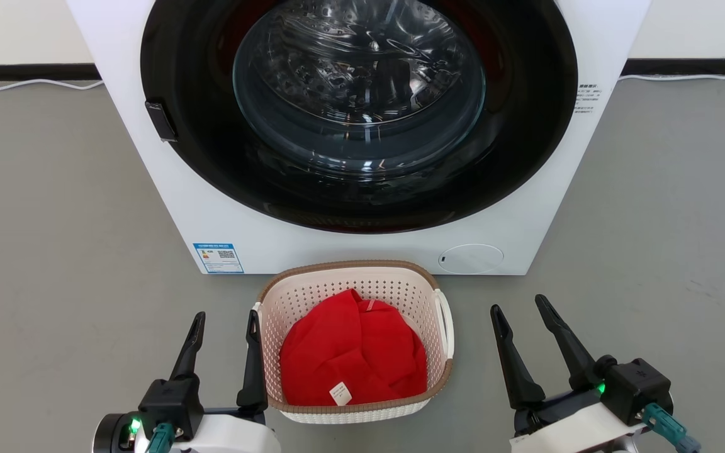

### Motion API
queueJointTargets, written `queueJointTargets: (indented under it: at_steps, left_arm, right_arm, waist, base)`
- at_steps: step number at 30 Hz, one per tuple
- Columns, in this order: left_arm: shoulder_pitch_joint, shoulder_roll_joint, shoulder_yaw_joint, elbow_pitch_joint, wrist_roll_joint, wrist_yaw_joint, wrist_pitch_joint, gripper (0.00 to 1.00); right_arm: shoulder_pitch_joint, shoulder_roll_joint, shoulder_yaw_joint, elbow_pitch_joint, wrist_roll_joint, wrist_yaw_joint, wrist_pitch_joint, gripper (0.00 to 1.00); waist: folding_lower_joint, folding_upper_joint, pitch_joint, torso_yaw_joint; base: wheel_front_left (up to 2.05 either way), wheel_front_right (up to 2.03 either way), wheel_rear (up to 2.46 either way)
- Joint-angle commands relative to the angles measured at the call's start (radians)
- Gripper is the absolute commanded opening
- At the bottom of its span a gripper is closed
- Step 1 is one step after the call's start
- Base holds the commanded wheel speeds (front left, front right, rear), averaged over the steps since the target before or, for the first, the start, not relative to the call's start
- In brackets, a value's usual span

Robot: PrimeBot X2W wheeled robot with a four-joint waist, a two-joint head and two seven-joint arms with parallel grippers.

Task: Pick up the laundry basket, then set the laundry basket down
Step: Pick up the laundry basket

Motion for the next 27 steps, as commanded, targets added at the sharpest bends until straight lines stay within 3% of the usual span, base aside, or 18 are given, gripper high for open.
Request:
queueJointTargets:
  at_steps: [1,14,27]
  left_arm:
    - [-0.031,-0.004,0.031,-0.021,-0.002,0.007,-0.009,1.0]
    - [-0.042,-0.004,0.029,-0.023,-0.008,0.009,-0.009,1.0]
    - [-0.146,-0.004,0.031,0.026,-0.042,0.005,-0.009,1.0]
  right_arm:
    - [-0.033,0.0,0.021,-0.024,-0.001,0.007,-0.014,1.0]
    - [-0.04,0.0,0.012,-0.015,0.023,0.007,-0.014,1.0]
    - [-0.136,0.0,-0.001,0.028,0.016,0.007,-0.014,1.0]
  waist:
    - [0.0,0.0,0.001,0.0]
    - [0.0,0.0,0.033,0.0]
    - [0.0,0.0,0.187,0.002]
  base:
    - [0.0,0.0,0.0]
    - [0.0,0.0,0.0]
    - [0.0,0.0,0.0]
